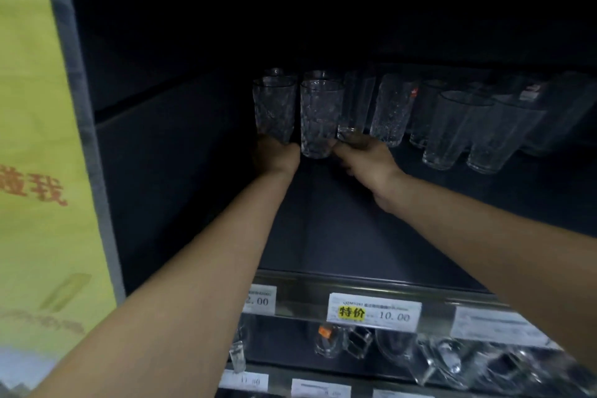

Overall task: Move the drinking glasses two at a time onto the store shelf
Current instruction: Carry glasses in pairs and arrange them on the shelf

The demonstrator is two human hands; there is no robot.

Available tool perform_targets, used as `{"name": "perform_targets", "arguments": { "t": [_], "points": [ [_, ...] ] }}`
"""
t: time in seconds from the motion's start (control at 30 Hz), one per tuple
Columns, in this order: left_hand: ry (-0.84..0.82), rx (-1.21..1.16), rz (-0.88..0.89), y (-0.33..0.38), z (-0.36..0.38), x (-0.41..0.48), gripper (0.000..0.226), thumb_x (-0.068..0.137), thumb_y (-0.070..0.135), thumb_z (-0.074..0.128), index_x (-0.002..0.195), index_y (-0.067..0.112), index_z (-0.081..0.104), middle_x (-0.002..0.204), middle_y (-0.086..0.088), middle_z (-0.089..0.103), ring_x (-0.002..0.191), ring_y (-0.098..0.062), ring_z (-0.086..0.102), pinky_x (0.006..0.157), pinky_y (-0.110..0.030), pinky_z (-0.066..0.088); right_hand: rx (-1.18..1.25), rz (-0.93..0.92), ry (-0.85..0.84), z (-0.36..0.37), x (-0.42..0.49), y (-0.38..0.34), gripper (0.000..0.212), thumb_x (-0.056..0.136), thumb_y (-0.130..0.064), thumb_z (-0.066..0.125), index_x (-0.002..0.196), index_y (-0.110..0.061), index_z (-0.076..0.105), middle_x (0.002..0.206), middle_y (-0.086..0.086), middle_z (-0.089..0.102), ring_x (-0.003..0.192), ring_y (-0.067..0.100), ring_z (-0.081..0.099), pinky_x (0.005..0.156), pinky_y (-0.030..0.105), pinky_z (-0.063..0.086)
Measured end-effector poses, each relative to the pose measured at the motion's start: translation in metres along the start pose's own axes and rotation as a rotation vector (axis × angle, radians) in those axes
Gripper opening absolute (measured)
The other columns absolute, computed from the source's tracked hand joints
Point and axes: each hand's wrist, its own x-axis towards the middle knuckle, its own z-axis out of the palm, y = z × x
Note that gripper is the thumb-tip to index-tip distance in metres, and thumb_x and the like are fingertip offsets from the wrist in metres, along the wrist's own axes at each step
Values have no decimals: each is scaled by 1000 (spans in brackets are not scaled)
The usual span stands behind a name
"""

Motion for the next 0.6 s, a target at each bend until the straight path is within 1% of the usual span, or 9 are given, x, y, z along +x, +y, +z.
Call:
{"name": "perform_targets", "arguments": {
  "t": [0.07,0.1,0.13,0.2,0.23,0.3,0.37,0.47,0.6],
  "points": [
    [-54,-71,-49,7,-7,-20,40,92,13,54,132,8,55,125,-11,60,98,-24,58,73,-27,45,23,22,-42,-19,-22,-8,52,82,-48,73,123,-19,60,114,-4,67,108,16,63,96,35,54],
    [-77,-109,-50,10,-10,-32,38,92,14,56,130,11,57,121,-8,61,95,-21,57,73,-27,45,31,31,-55,-31,-34,-11,41,87,-39,72,120,-19,60,110,-5,66,106,14,63,93,33,55],
    [-102,-148,-39,13,-12,-44,33,91,15,58,124,16,60,116,-5,62,95,-20,57,74,-27,47,28,35,-59,-45,-47,-14,37,89,-34,71,121,-18,60,107,-5,66,104,13,64,91,31,56],
    [-162,-192,1,19,-15,-72,20,89,12,63,106,21,62,103,1,63,98,-20,59,80,-29,49,5,35,-52,-74,-76,-20,37,89,-30,71,123,-19,62,108,-3,67,105,12,64,92,30,55],
    [-194,-199,22,21,-16,-87,21,88,10,65,105,22,61,103,3,62,100,-18,58,82,-28,46,-6,30,-45,-90,-90,-22,35,89,-29,71,122,-20,63,110,-2,68,105,12,65,94,30,55],
    [-230,-218,60,24,-12,-117,30,88,9,68,114,21,60,113,2,62,103,-14,58,83,-25,45,-13,25,-25,-126,-120,-20,29,89,-27,71,117,-22,65,106,-1,71,102,9,67,95,27,53],
    [-260,-252,95,31,-6,-150,27,88,11,70,112,21,63,117,1,65,104,-9,61,90,-26,48,-16,14,1,-162,-150,-17,25,89,-25,71,114,-23,67,102,-5,73,95,3,68,89,20,53],
    [-339,-320,142,52,17,-199,21,88,10,70,103,24,67,109,3,70,101,-6,66,98,-35,51,-4,8,96,-216,-191,-7,23,89,-23,71,112,-24,69,102,-8,73,94,-1,68,78,12,52],
    [-472,-401,189,96,73,-269,15,89,11,68,98,24,69,101,3,74,98,-10,70,95,-38,54,28,7,248,-283,-239,13,22,89,-27,72,110,-31,69,105,-15,74,101,-1,67,85,19,51]
  ]
}}
